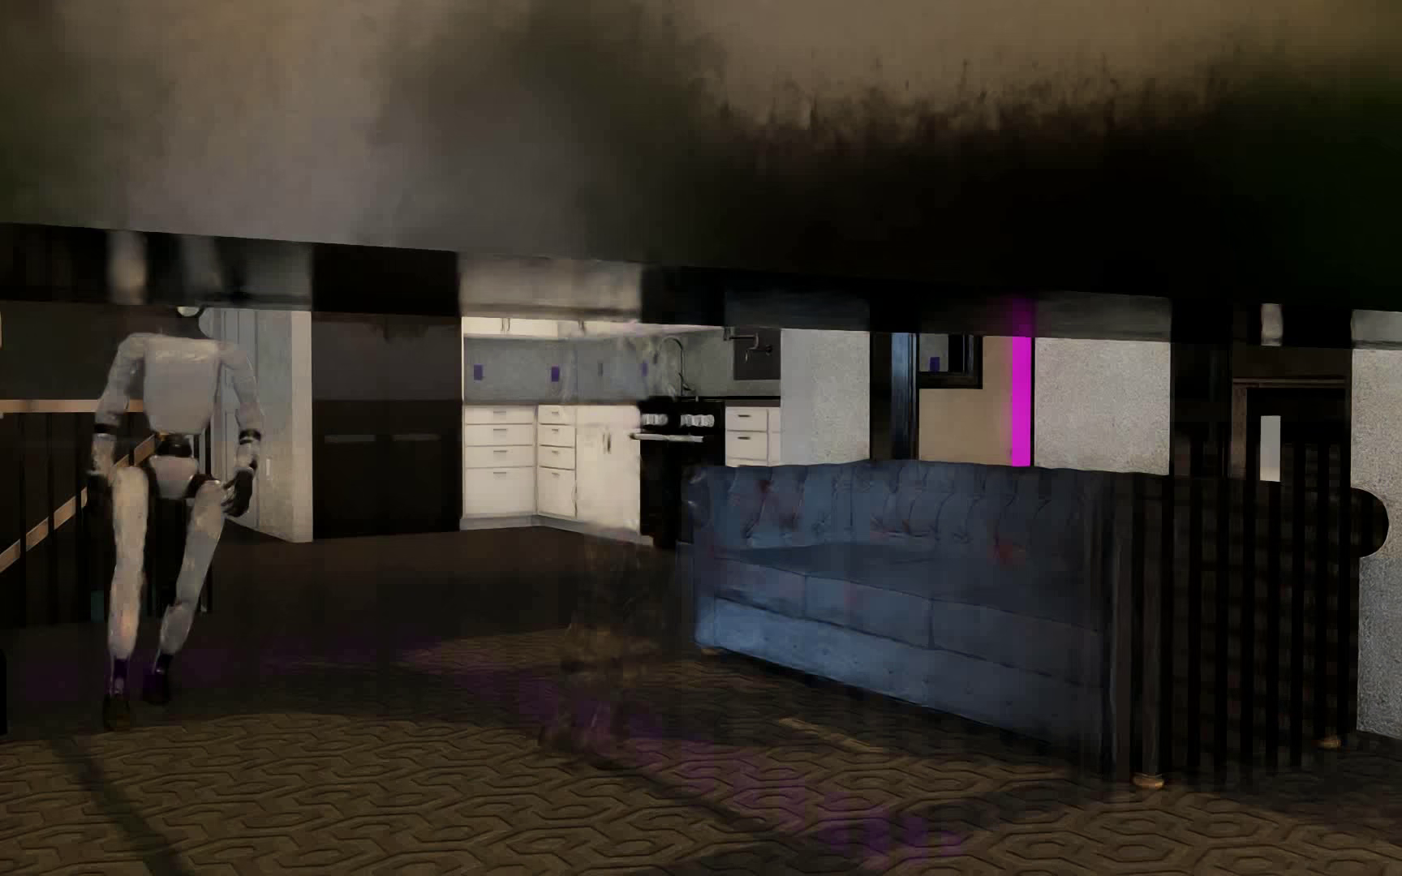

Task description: Approach the sofa

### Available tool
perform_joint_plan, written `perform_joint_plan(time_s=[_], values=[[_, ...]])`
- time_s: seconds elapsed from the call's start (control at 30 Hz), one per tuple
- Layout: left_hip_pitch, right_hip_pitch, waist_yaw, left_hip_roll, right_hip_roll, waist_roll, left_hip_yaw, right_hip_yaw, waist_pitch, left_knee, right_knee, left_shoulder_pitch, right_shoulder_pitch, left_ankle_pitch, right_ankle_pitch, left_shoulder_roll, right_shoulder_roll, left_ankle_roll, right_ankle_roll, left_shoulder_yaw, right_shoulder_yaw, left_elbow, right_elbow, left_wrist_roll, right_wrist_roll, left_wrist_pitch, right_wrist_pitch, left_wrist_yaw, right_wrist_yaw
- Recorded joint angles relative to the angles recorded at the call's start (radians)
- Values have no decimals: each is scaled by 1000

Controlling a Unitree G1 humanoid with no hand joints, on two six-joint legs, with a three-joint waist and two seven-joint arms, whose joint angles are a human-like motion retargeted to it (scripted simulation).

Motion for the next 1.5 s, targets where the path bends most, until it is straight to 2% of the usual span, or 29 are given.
perform_joint_plan(time_s=[0.03,0.07,0.1,0.13,0.17,0.23,0.3,0.37,0.4,0.47,0.5,0.53,0.6,0.67,0.7,0.77,0.8,0.83,0.9,0.93,1.0,1.03,1.07,1.13,1.2,1.23,1.33,1.43,1.5], values=[[43,9,-1,16,-2,-7,0,0,5,-5,-73,-16,18,-18,-17,2,-3,0,0,14,23,-32,-16,0,0,0,0,0,0],[93,9,7,31,4,-15,0,0,10,-19,-166,-21,28,-33,-295,3,-6,0,0,24,40,-62,-29,0,0,0,0,0,0],[145,-4,20,45,15,-20,0,0,11,-34,-186,-14,29,-41,-362,1,-8,0,0,33,47,-89,-34,0,0,0,0,0,0],[184,-28,32,55,28,-21,0,0,0,-43,-84,8,21,-39,-138,-7,-10,0,0,45,43,-107,-30,0,0,0,0,0,0],[208,-54,35,67,43,-12,0,0,-21,-43,-48,44,6,-22,-6,-21,-14,0,0,54,26,-110,-17,0,0,0,0,0,0],[218,-78,21,112,78,56,0,0,-59,6,32,117,-45,76,107,-76,-32,0,0,24,-15,-21,40,0,0,0,0,0,0],[164,-8,6,153,95,139,0,0,-50,170,91,148,-122,285,46,-126,-59,0,0,-143,-56,178,88,0,0,0,0,0,0],[-34,82,27,190,129,173,0,0,-13,460,80,139,-210,544,-46,-118,-75,0,0,-364,-94,281,58,0,0,0,0,0,0],[-151,119,63,195,144,173,0,0,4,629,78,148,-244,582,-99,-102,-84,0,0,-407,-94,287,16,0,0,0,0,0,0],[-349,220,150,175,147,157,0,0,37,898,70,189,-296,384,-205,-81,-108,0,0,-343,-108,291,-81,0,0,0,0,0,0],[-422,286,192,155,128,144,0,0,50,940,64,221,-312,286,-253,-67,-117,0,0,-313,-151,277,-134,0,0,0,0,0,0],[-492,347,240,147,118,137,0,0,61,916,49,244,-333,242,-297,-58,-127,0,0,-252,-185,265,-179,0,0,0,0,0,0],[-602,440,338,149,91,121,0,0,57,667,22,279,-372,291,-376,-46,-138,0,0,-147,-284,220,-258,0,0,0,0,0,0],[-630,525,423,161,61,98,0,0,44,280,-6,298,-408,369,-455,-38,-133,0,0,-99,-377,191,-330,0,0,0,0,0,0],[-614,571,456,174,54,93,0,0,39,108,-18,304,-428,349,-500,-38,-128,0,0,-88,-399,194,-363,0,0,0,0,0,0],[-582,652,502,208,41,90,0,0,23,-12,-23,309,-462,143,-583,-57,-119,0,0,-78,-399,241,-426,0,0,0,0,0,0],[-585,677,516,219,28,85,0,0,7,6,-13,309,-472,100,-594,-72,-112,0,0,-85,-391,276,-454,0,0,0,0,0,0],[-604,688,524,222,12,74,0,0,-18,26,6,308,-466,141,-568,-86,-103,0,0,-102,-381,313,-481,0,0,0,0,0,0],[-661,683,499,193,-21,22,0,0,-79,85,67,307,-399,398,-391,-102,-72,0,0,-147,-359,384,-511,0,0,0,0,0,0],[-665,683,465,155,-36,-13,0,0,-95,121,125,300,-343,471,-239,-95,-47,0,0,-182,-349,411,-490,0,0,0,0,0,0],[-579,604,408,67,-67,-67,0,0,-97,133,339,273,-245,427,114,-66,-11,0,0,-198,-277,405,-379,0,0,0,0,0,0],[-515,508,393,28,-86,-89,0,0,-95,107,478,258,-219,363,210,-53,-7,0,0,-171,-192,373,-308,0,0,0,0,0,0],[-456,400,372,-4,-95,-102,0,0,-92,84,621,242,-206,302,205,-43,-7,0,0,-126,-92,333,-236,0,0,0,0,0,0],[-354,207,280,-52,-79,-102,0,0,-79,43,845,199,-172,220,12,-28,-2,0,0,-32,55,233,-111,0,0,0,0,0,0],[-233,73,171,-74,-52,-84,0,0,-56,-5,848,154,-109,150,-148,-16,5,0,0,41,85,110,-13,0,0,0,0,0,0],[-178,30,117,-68,-37,-70,0,0,-46,-23,757,133,-71,120,-177,-16,2,0,0,68,78,48,14,0,0,0,0,0,0],[-44,2,-15,-21,-2,-27,0,0,-24,-50,308,73,36,63,-112,-18,-19,0,0,75,45,-94,-5,0,0,0,0,0,0],[67,-4,-39,21,-1,-33,0,0,-43,-73,-60,63,72,2,4,-9,-27,0,0,38,38,-194,-47,0,0,0,0,0,0],[145,-18,-28,37,0,-56,0,0,-58,-78,-196,100,57,-28,-387,-1,-29,0,0,19,5,-214,-58,0,0,0,0,0,0]])
